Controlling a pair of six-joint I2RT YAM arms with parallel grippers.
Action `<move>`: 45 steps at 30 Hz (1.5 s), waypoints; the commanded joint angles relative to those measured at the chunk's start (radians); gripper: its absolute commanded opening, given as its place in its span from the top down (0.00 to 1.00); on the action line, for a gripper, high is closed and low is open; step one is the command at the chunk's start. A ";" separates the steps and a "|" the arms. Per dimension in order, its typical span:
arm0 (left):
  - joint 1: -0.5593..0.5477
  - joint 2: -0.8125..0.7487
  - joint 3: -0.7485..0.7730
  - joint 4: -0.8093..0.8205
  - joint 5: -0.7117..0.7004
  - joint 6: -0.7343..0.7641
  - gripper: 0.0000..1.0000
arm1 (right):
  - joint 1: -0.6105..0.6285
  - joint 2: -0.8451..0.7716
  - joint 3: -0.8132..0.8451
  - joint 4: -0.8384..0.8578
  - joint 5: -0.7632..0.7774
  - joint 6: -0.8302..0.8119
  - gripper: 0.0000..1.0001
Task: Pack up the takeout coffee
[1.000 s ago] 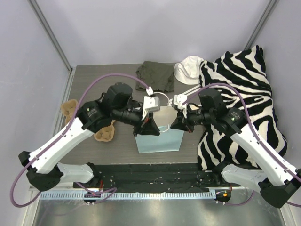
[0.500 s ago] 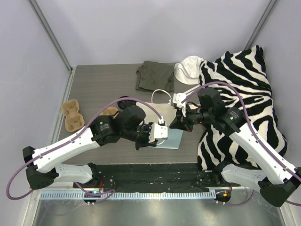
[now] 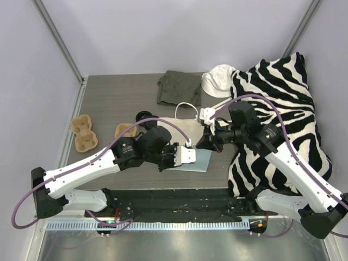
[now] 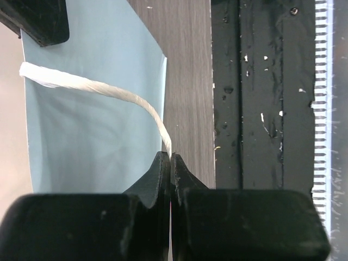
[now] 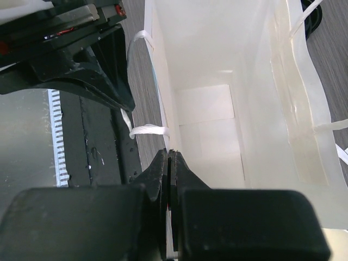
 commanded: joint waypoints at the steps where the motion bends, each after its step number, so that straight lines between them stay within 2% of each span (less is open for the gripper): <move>1: -0.004 0.009 -0.016 0.076 -0.045 0.021 1.00 | 0.003 -0.012 0.017 0.031 -0.022 -0.010 0.99; 12: -0.004 0.053 -0.054 0.149 -0.122 0.020 1.00 | 0.002 -0.017 0.017 0.028 -0.032 -0.013 0.99; 22: -0.004 0.101 -0.041 0.145 -0.125 0.024 0.99 | 0.005 -0.020 0.016 0.023 -0.035 -0.025 0.99; 25: -0.003 0.098 0.045 0.033 -0.030 0.024 0.91 | 0.003 -0.020 0.023 0.014 -0.025 -0.030 0.99; 26: -0.003 0.093 0.074 -0.031 0.025 0.015 0.81 | 0.003 -0.021 0.026 0.013 -0.020 -0.033 0.99; 28: -0.004 0.084 0.149 -0.093 0.073 -0.016 0.69 | 0.003 -0.020 0.039 0.010 -0.017 -0.038 0.99; 29: -0.004 0.069 0.169 -0.143 0.123 -0.025 0.60 | 0.003 -0.018 0.042 0.010 -0.014 -0.041 0.99; 32: -0.003 0.018 0.220 -0.185 0.162 -0.063 0.44 | 0.003 -0.020 0.045 0.002 -0.008 -0.073 0.99; 35: -0.003 -0.023 0.260 -0.214 0.154 -0.074 0.37 | 0.003 -0.017 0.046 -0.012 -0.006 -0.100 0.99; 45: 0.017 -0.103 0.380 -0.260 0.096 -0.126 0.33 | 0.008 -0.012 0.055 -0.046 -0.011 -0.154 0.99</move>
